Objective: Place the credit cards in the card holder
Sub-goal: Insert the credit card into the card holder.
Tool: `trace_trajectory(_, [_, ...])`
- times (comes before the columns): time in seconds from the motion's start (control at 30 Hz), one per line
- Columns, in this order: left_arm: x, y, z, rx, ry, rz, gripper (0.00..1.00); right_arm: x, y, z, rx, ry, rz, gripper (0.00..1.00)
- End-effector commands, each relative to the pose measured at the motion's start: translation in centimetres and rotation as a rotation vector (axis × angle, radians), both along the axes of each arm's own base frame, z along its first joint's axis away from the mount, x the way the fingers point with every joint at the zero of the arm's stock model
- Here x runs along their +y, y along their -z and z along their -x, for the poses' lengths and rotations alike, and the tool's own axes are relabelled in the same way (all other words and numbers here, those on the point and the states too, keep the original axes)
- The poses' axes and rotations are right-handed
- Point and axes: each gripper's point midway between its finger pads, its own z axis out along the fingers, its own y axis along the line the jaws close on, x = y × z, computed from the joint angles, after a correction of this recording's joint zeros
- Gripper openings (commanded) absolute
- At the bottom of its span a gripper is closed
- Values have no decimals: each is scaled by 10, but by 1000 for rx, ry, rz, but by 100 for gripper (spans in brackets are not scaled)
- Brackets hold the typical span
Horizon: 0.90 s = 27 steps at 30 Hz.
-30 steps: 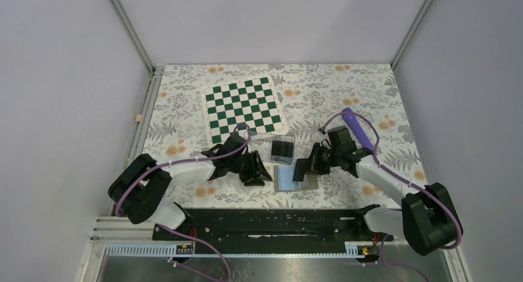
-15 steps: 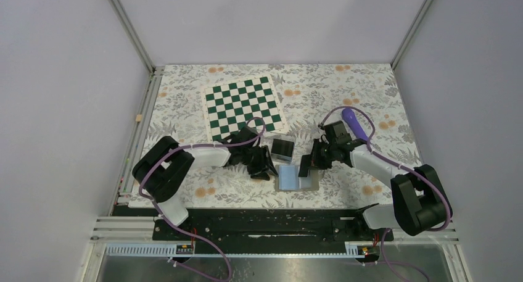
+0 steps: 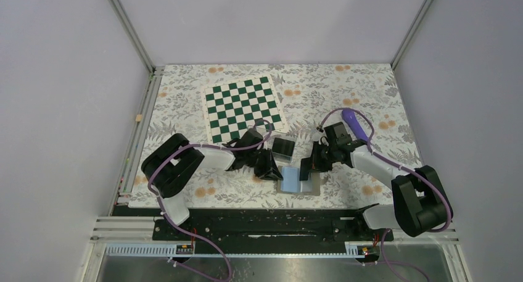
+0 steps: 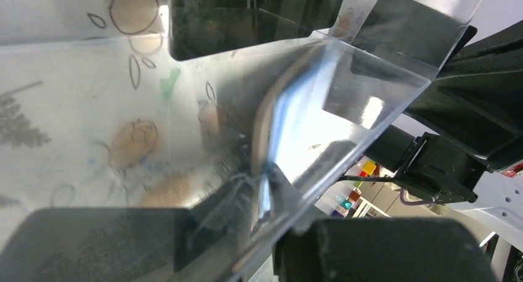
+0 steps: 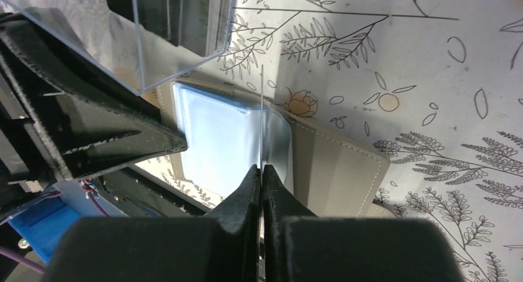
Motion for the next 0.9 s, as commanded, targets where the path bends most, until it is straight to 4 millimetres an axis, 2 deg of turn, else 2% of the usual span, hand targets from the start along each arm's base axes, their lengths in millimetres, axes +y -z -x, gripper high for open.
trace_trajectory(0.0, [-2, -4, 4, 2, -10, 35, 10, 5, -12, 8, -9, -36, -54, 0])
trace_trajectory(0.13, [6, 0, 13, 2, -7, 5, 0, 13, -24, 14, -28, -79, -127, 0])
trace_trajectory(0.3, [13, 2, 26, -2, 6, -18, 0, 14, -29, 25, -40, -96, -163, 0])
trace_trajectory(0.6, [10, 2, 45, 5, 18, -31, 0, 8, -4, 39, 31, -70, -143, 0])
trace_trajectory(0.67, [11, 2, 47, 8, 10, -42, 3, 5, -1, 41, 38, -67, -126, 0])
trace_trajectory(0.87, [13, -1, 51, 20, -12, -50, 20, 4, 0, 45, 41, -73, -123, 0])
